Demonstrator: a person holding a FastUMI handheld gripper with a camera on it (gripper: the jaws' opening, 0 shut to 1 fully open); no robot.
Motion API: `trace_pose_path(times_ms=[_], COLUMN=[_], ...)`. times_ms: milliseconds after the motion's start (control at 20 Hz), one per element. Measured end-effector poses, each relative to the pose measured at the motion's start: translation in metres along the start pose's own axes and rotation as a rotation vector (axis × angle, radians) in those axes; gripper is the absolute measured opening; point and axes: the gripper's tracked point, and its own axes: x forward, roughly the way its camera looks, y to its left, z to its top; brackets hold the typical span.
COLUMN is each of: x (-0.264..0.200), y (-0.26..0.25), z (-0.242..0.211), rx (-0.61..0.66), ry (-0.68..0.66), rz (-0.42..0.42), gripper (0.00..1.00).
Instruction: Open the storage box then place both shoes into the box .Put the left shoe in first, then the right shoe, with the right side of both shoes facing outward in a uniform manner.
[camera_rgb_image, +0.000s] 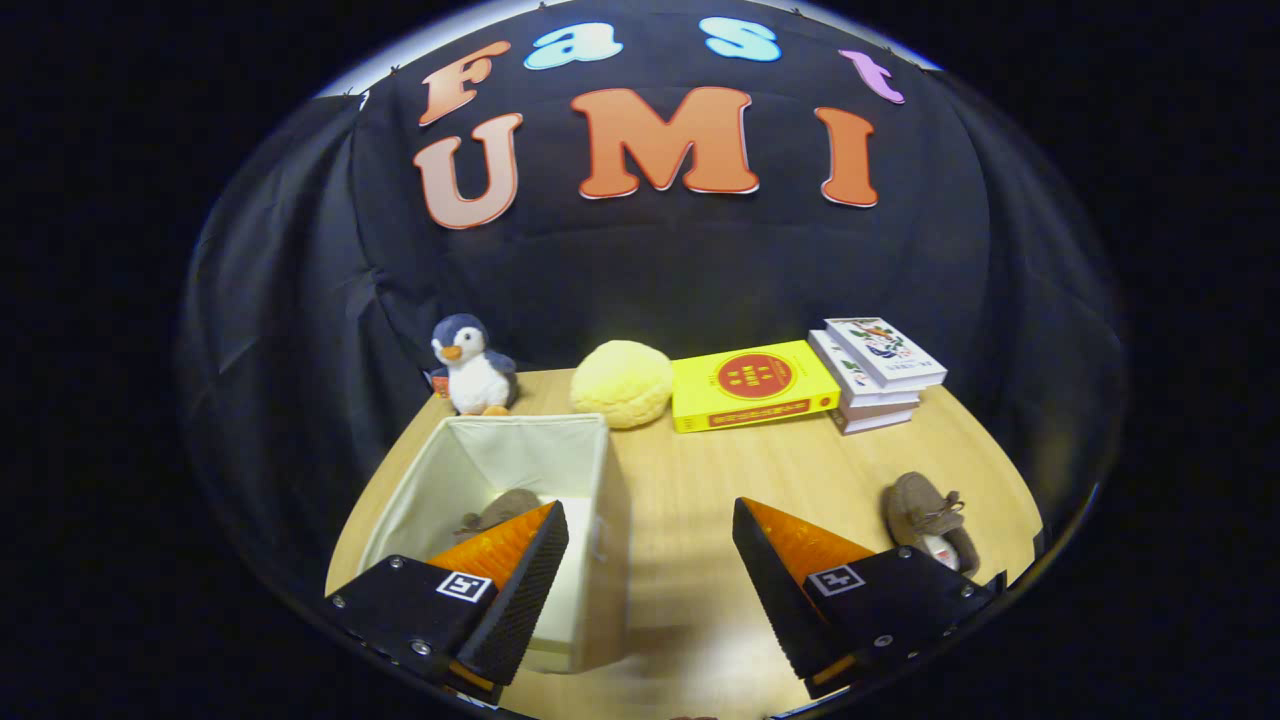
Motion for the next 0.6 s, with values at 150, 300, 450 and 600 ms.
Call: trace_pose_path(times_ms=[150,300,450,600], x=[-0.003,-0.002,0.000,0.006], y=[-0.067,-0.132,-0.193,-0.239], z=[-0.002,-0.011,-0.023,-0.041], rx=[0.002,0.001,0.000,0.021], ry=[-0.004,0.008,0.026,0.042], rz=[-0.055,-0.101,-0.144,-0.173], gripper=[0.99,0.99,0.99,0.99])
